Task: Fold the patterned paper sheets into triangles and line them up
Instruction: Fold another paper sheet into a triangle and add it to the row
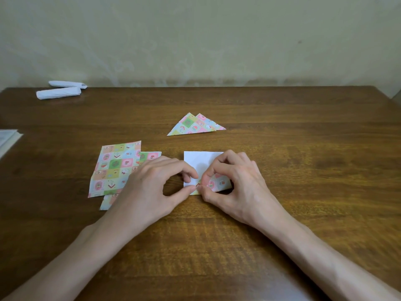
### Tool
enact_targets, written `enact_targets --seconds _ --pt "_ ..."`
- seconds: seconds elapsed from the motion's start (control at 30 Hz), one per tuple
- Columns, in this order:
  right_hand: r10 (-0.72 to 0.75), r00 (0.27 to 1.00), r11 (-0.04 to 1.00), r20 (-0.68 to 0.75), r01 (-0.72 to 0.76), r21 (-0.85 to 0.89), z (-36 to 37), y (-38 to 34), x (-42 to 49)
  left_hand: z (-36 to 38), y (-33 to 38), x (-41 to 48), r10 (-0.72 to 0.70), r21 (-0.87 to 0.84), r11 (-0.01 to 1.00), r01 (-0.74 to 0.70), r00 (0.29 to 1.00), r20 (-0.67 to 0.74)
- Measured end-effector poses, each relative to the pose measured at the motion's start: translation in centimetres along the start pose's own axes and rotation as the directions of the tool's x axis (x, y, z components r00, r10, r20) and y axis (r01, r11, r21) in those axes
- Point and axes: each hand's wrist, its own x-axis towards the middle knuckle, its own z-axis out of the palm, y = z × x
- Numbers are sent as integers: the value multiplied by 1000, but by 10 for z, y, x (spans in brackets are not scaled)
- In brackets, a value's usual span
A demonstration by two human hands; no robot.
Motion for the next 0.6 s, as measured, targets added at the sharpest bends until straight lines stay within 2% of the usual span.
enact_targets --seconds 0.43,0.6 --pt "10 998 1000 -67 -10 -5 1 1 -1 -1 -1 2 -3 2 1000 3 999 47" --pt "35 996 997 -81 -40 -63 1 -1 -2 0 -2 1 0 -12 1000 1 999 45"
